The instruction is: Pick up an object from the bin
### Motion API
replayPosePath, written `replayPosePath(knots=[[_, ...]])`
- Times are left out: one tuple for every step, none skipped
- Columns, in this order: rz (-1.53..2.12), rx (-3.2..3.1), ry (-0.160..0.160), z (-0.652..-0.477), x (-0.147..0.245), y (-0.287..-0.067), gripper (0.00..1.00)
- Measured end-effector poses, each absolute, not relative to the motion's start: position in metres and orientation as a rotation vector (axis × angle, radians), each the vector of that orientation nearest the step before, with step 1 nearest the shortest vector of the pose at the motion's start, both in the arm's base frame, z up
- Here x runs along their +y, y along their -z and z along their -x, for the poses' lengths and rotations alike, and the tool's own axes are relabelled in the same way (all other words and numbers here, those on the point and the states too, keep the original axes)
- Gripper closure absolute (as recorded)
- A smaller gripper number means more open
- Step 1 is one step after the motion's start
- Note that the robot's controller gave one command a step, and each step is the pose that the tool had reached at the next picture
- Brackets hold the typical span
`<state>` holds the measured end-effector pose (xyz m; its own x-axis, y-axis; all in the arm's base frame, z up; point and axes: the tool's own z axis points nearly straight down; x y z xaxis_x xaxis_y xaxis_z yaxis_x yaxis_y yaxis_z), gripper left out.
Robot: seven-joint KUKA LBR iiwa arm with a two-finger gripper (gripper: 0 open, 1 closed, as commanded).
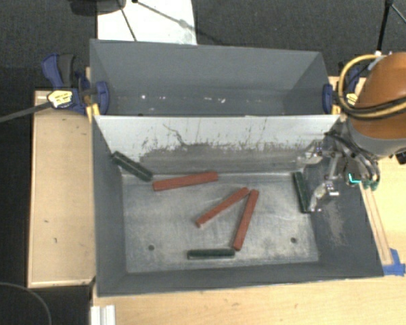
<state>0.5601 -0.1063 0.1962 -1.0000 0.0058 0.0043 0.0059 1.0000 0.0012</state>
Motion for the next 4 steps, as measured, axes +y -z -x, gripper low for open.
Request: replayPosePath(knots=[[0.005, -3.145, -0.001, -0.562, -0.106, -0.201, 0.00], [-0.143, -3.144, -0.003, -0.554, -0.073, -0.179, 0.00], [-0.155, -3.147, 0.000, -0.558, -0.053, -0.124, 0.00], [-0.344, -3.131, -0.001, -0.545, -0.018, -0.095, 1.00]])
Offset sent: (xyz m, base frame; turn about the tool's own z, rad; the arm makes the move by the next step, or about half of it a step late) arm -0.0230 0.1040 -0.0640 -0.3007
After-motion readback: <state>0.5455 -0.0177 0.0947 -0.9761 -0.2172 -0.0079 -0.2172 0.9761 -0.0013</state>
